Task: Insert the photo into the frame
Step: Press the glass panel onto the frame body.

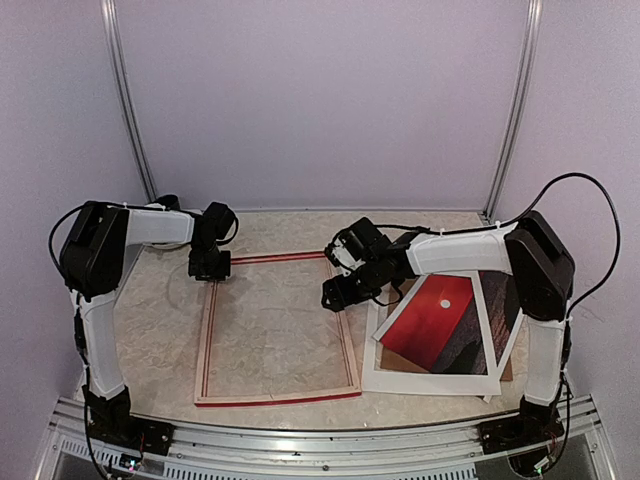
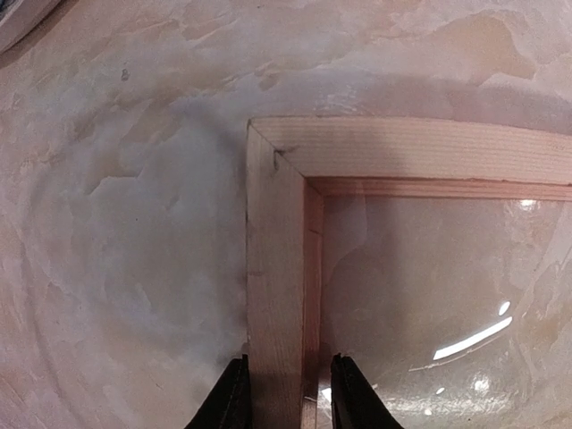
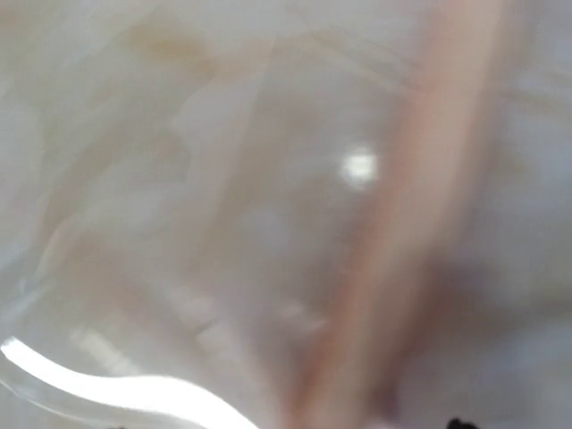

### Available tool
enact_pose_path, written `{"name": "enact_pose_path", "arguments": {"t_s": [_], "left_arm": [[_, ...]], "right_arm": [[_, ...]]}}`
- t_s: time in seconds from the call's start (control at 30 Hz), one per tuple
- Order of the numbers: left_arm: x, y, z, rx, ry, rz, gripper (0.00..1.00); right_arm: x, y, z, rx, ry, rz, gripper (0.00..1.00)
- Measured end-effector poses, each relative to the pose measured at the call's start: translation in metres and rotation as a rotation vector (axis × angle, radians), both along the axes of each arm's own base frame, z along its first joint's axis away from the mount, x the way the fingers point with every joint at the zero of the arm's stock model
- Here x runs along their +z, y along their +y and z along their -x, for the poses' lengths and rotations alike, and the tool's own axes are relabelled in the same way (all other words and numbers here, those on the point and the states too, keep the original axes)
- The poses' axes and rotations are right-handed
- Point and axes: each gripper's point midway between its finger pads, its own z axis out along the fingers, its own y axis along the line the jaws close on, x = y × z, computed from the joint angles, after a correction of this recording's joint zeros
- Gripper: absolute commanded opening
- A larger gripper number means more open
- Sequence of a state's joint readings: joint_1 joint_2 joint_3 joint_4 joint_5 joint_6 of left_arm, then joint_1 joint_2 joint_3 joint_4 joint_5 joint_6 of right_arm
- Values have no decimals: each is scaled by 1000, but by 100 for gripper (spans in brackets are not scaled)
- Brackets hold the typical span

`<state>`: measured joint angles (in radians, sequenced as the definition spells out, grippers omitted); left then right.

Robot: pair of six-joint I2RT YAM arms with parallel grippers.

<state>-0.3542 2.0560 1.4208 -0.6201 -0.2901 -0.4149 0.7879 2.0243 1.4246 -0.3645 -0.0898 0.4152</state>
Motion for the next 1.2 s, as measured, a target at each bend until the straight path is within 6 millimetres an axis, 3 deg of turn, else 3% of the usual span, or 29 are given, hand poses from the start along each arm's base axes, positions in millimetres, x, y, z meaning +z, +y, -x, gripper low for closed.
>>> {"name": "enact_pose_path", "arguments": {"t_s": [0.13, 0.3, 0.37, 0.47, 0.6, 0.87, 1.2], "left_arm": [[0, 0, 1, 0, -1, 1, 29], [0, 0, 4, -2, 2, 8, 29], [0, 0, 8, -4, 7, 16, 29], [-1, 1, 15, -5, 17, 24, 29], [-1, 2, 21, -6, 22, 24, 29], [-1, 2, 22, -6, 22, 24, 29], [-1, 0, 14, -10, 26, 19, 29]], "right_arm": [[21, 28, 42, 237, -116, 34, 74], [81, 76, 123, 579, -301, -44, 73], [96, 94, 152, 687, -353, -91, 71], [95, 115, 195, 840, -384, -121, 70], [65, 131, 230, 976, -364, -93, 70], [16, 140, 256, 1100, -310, -30, 67], [-11, 151, 250, 1134, -317, 24, 54]]}}
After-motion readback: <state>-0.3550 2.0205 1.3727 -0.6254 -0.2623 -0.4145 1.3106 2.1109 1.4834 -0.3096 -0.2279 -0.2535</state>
